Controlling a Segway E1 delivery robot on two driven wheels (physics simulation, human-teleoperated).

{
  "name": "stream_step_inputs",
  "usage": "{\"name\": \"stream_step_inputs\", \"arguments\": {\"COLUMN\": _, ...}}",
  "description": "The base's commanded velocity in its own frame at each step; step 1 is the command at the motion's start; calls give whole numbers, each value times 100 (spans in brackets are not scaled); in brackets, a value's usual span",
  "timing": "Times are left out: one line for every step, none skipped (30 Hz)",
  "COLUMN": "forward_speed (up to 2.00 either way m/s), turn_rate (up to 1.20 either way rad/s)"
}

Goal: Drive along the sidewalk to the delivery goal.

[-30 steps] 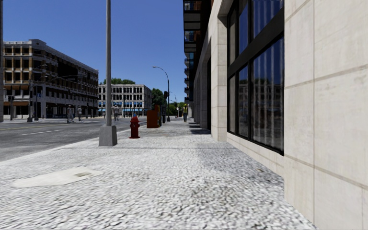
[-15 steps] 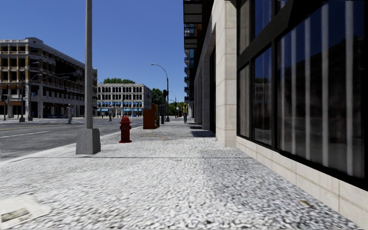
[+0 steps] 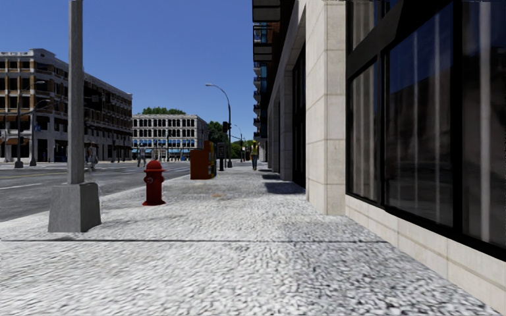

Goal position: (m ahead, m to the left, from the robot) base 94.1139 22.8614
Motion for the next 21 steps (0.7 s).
{"name": "stream_step_inputs", "arguments": {"forward_speed": 200, "turn_rate": 0}}
{"name": "stream_step_inputs", "arguments": {"forward_speed": 200, "turn_rate": 0}}
{"name": "stream_step_inputs", "arguments": {"forward_speed": 200, "turn_rate": 0}}
{"name": "stream_step_inputs", "arguments": {"forward_speed": 200, "turn_rate": 0}}
{"name": "stream_step_inputs", "arguments": {"forward_speed": 200, "turn_rate": 0}}
{"name": "stream_step_inputs", "arguments": {"forward_speed": 200, "turn_rate": 0}}
{"name": "stream_step_inputs", "arguments": {"forward_speed": 200, "turn_rate": 0}}
{"name": "stream_step_inputs", "arguments": {"forward_speed": 200, "turn_rate": 0}}
{"name": "stream_step_inputs", "arguments": {"forward_speed": 200, "turn_rate": 0}}
{"name": "stream_step_inputs", "arguments": {"forward_speed": 200, "turn_rate": 0}}
{"name": "stream_step_inputs", "arguments": {"forward_speed": 200, "turn_rate": 0}}
{"name": "stream_step_inputs", "arguments": {"forward_speed": 200, "turn_rate": 0}}
{"name": "stream_step_inputs", "arguments": {"forward_speed": 200, "turn_rate": 0}}
{"name": "stream_step_inputs", "arguments": {"forward_speed": 200, "turn_rate": 0}}
{"name": "stream_step_inputs", "arguments": {"forward_speed": 200, "turn_rate": 0}}
{"name": "stream_step_inputs", "arguments": {"forward_speed": 200, "turn_rate": 0}}
{"name": "stream_step_inputs", "arguments": {"forward_speed": 200, "turn_rate": 0}}
{"name": "stream_step_inputs", "arguments": {"forward_speed": 200, "turn_rate": 0}}
{"name": "stream_step_inputs", "arguments": {"forward_speed": 200, "turn_rate": 0}}
{"name": "stream_step_inputs", "arguments": {"forward_speed": 200, "turn_rate": 0}}
{"name": "stream_step_inputs", "arguments": {"forward_speed": 200, "turn_rate": 0}}
